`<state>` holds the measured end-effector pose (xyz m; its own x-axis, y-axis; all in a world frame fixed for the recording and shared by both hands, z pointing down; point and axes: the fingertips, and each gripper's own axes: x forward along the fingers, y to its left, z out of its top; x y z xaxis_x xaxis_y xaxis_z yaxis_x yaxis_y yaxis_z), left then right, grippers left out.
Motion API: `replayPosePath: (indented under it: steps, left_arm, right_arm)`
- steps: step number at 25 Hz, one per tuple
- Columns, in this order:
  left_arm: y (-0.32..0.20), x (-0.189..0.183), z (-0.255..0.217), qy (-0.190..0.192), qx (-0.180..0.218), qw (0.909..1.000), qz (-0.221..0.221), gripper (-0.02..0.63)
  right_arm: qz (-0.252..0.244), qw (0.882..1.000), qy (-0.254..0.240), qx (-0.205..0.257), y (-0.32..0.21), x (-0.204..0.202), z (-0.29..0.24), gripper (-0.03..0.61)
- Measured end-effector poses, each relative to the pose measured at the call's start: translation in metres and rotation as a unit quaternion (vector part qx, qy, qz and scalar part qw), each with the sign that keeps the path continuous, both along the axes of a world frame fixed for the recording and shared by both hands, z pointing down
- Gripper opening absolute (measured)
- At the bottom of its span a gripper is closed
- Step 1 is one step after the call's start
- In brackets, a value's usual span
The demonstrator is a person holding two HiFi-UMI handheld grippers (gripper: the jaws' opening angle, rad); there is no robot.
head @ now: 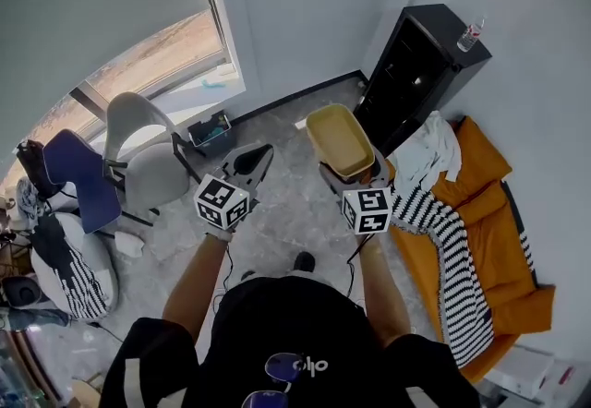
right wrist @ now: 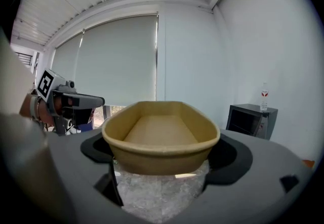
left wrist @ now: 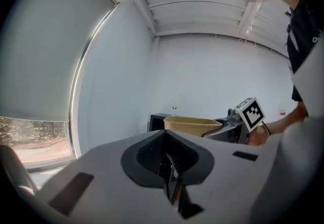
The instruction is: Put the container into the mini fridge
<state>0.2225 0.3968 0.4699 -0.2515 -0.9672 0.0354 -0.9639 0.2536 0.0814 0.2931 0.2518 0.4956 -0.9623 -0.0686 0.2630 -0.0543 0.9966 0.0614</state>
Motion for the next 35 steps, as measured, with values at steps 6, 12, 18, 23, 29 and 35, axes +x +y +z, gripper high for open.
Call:
replayPosePath:
  steps: [6,12,18,23,29,35]
  left_arm:
    - [-0.024,-0.005,-0.001,-0.004,0.006,0.9997,-0.021,0.006]
    - [-0.036,-0.029,0.0,-0.001,0.01,0.9993,-0.036,0.006]
    - [-0.053,-0.079,0.012,0.009,0.018,0.9993,-0.031,0.006]
    - [-0.069,-0.149,0.009,0.007,0.028,0.9995,-0.011,0.006]
    - [-0.09,-0.24,-0.001,0.012,0.024,0.9993,0.027,0.006]
    - [-0.111,-0.317,-0.004,0.016,0.021,0.9977,0.062,0.006]
  right_arm:
    - [-0.031,1.0,-0.005,0.004,-0.018,-0.019,-0.006,0.541]
    - [-0.041,0.999,0.001,0.004,-0.035,-0.043,-0.002,0.541]
    - [-0.039,0.999,0.009,0.006,-0.045,-0.091,0.007,0.541]
    - [-0.021,1.0,0.003,0.011,-0.055,-0.153,0.005,0.541]
    - [0.009,1.0,0.006,0.013,-0.067,-0.239,-0.006,0.541]
    - [0.038,0.999,0.007,0.011,-0.079,-0.313,-0.011,0.541]
